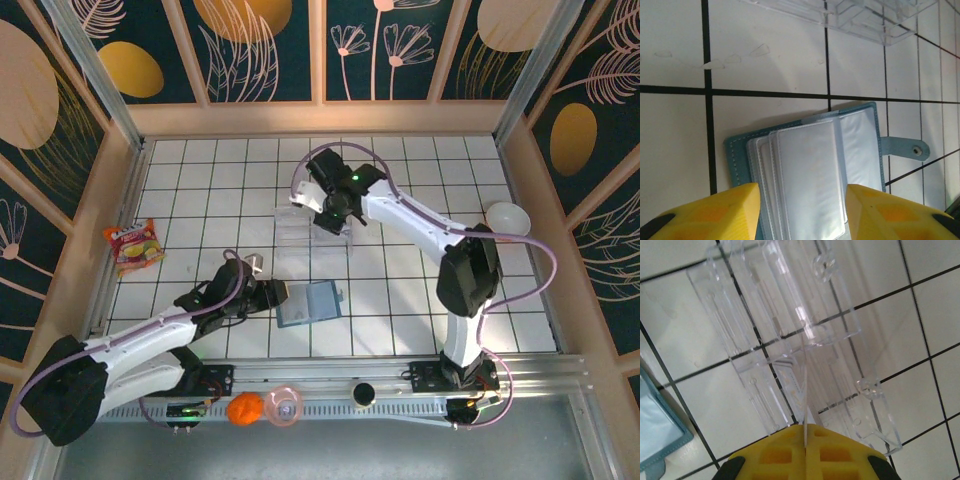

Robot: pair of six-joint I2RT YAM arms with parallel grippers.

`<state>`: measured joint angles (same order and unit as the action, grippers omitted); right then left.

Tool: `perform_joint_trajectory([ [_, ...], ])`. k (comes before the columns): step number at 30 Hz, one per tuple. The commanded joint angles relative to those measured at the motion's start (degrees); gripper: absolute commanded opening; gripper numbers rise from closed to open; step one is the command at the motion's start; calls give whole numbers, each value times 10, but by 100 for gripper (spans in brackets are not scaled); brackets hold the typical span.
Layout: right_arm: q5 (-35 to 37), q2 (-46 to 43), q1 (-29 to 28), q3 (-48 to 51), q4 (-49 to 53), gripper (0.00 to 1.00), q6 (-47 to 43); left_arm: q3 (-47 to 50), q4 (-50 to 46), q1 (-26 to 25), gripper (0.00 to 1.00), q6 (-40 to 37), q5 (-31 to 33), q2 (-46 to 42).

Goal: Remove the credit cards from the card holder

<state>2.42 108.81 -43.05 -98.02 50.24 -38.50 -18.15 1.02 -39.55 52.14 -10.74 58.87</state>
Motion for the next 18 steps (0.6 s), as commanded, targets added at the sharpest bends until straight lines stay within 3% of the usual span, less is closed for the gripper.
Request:
perform_joint_trajectory([
  [1, 1, -11, 4, -19, 40, 0, -62, -13, -22, 8, 48, 1, -9, 8],
  [18, -48, -28, 22, 58, -17, 0, -200, -54, -44, 22, 48, -35, -19, 48],
])
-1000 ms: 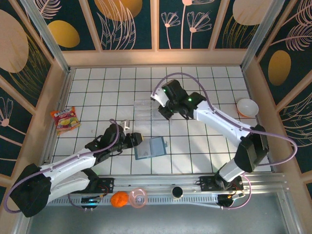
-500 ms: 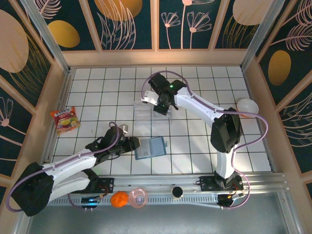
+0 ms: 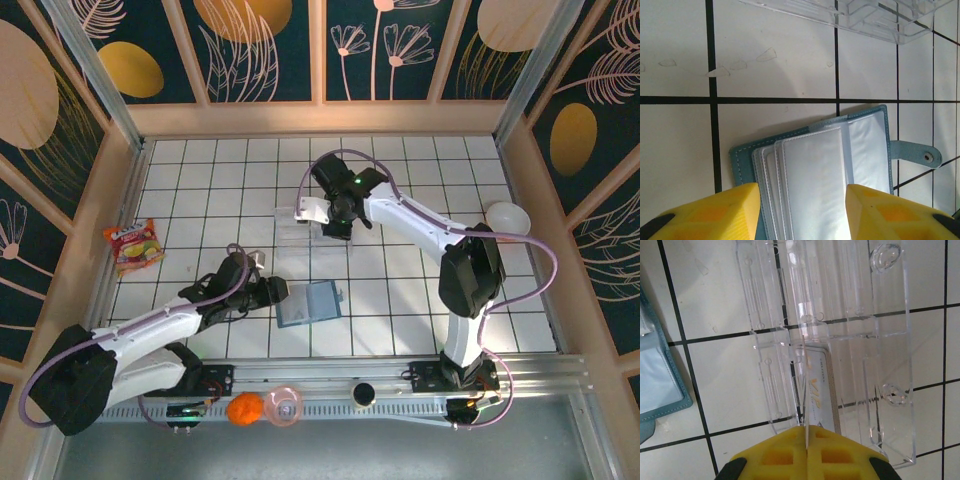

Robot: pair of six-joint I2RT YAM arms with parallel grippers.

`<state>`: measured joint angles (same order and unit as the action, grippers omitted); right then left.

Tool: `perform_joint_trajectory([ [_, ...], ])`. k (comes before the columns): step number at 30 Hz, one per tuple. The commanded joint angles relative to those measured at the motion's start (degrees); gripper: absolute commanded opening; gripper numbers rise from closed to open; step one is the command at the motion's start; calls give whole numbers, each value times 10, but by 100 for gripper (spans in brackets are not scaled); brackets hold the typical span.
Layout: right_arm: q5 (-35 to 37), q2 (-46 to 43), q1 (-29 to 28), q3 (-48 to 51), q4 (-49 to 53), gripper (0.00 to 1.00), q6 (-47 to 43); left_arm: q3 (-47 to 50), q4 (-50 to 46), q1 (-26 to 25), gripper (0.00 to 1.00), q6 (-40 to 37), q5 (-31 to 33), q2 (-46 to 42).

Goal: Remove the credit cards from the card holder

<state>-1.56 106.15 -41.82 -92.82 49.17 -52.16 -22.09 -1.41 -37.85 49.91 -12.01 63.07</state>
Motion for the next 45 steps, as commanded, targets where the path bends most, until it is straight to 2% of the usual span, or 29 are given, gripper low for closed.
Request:
perform_joint_trajectory([
  [1, -5, 5, 12, 6, -6, 0, -66, -15, -19, 5, 48, -12, -6, 6],
  [17, -11, 23, 28, 40, -29, 0, -115, -18, -25, 14, 48, -16, 1, 37],
  [36, -27, 57, 30, 48, -61, 0, -118, -16, -13, 19, 48, -16, -5, 46],
  [38, -24, 58, 29, 49, -67, 5, -112, -14, -13, 19, 48, -16, -5, 44],
  [39, -22, 59, 29, 49, -69, 12, -111, -13, -12, 19, 48, -16, -6, 45],
  [41, -20, 57, 28, 50, -81, 20, -105, -12, -10, 20, 48, -15, -7, 44],
  [45, -41, 48, 28, 29, -81, 24, -89, -9, -6, 20, 48, -12, -10, 40],
])
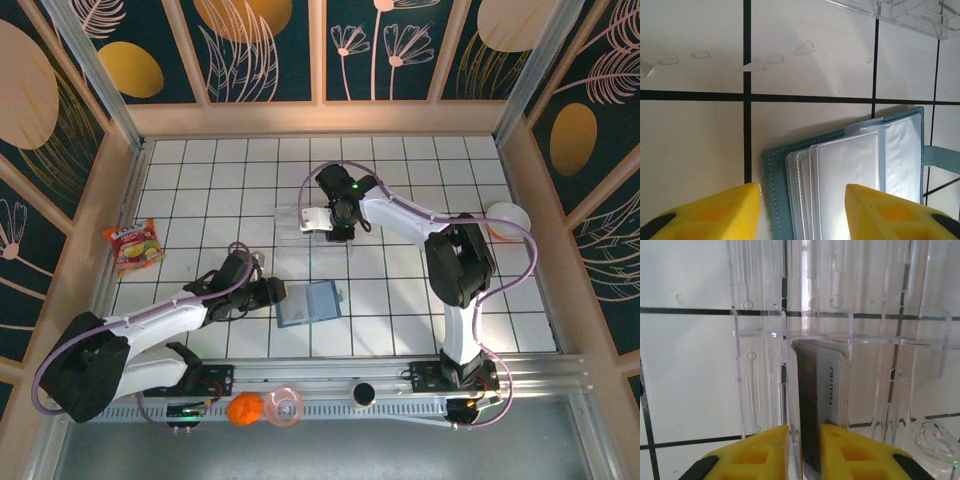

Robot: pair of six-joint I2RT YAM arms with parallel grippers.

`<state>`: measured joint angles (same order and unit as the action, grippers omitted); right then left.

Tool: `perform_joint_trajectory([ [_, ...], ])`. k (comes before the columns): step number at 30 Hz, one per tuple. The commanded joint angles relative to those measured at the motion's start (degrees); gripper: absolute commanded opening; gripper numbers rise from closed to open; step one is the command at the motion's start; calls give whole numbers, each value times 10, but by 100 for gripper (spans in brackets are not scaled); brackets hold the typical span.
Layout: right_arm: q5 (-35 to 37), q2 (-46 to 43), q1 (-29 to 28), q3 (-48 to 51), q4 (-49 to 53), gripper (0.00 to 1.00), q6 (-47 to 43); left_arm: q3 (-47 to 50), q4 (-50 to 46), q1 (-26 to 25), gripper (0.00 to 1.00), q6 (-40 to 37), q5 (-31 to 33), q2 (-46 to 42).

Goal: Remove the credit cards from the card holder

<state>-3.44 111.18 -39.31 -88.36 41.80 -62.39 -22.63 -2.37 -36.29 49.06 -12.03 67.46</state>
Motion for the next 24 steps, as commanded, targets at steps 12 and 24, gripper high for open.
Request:
perform_joint_trajectory([
  [12, -106, -92, 2, -40, -120, 29, 193, 13, 34, 4, 56, 17, 9, -47],
  [24, -52, -219, -11, 153, -295, 13, 668, 42, 59, 5, 70, 42, 22, -106],
])
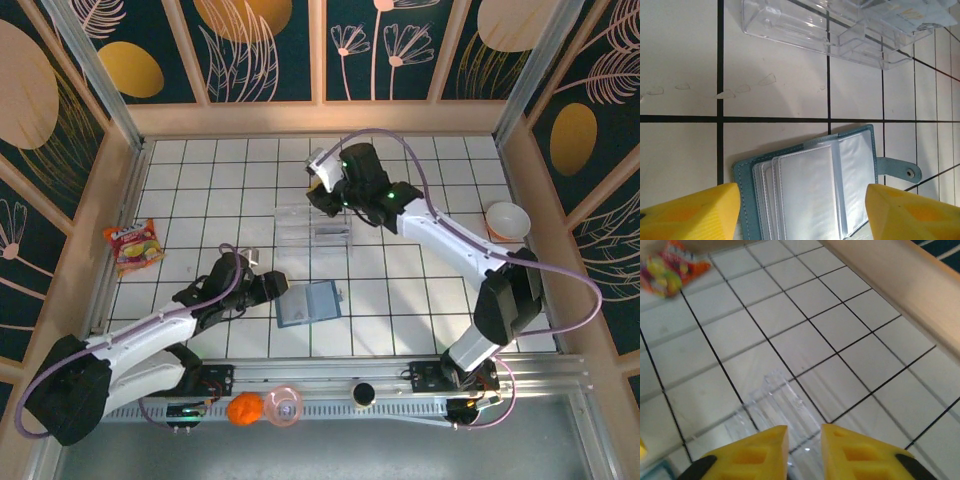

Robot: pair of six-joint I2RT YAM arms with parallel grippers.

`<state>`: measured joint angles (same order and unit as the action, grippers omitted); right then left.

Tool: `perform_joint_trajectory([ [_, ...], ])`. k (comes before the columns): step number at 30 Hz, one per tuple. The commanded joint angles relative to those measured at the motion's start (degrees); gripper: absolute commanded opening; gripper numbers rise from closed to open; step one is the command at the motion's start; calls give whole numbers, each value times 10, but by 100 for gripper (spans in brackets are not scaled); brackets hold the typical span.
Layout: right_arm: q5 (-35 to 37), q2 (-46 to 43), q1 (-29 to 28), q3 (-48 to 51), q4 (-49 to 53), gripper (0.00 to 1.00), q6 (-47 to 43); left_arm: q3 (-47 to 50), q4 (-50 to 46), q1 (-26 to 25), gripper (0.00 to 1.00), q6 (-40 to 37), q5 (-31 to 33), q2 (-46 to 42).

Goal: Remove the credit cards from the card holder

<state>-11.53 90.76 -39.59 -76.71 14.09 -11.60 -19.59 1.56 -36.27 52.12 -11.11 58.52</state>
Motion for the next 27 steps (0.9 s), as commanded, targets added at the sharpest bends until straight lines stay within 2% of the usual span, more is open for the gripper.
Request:
perform_joint_trajectory([
  [1, 34, -24, -12, 59, -6, 9, 187, 13, 21, 5, 70, 13, 13, -22],
  [3, 48, -39, -19, 99, 19, 0, 228, 17, 24, 4, 71, 14, 14, -30],
  [7, 78, -51, -29, 168, 84, 0, 273, 22, 22, 4, 71, 11, 22, -42],
  [11, 84, -35, -40, 199, 101, 0, 291, 25, 23, 4, 71, 11, 25, -44],
  [19, 121, 67, -34, 113, 79, 0, 282, 22, 14, 5, 72, 2, 30, -43],
  [27, 159, 138, -26, 25, 105, 0, 264, 27, 5, 5, 72, -3, 34, -53],
])
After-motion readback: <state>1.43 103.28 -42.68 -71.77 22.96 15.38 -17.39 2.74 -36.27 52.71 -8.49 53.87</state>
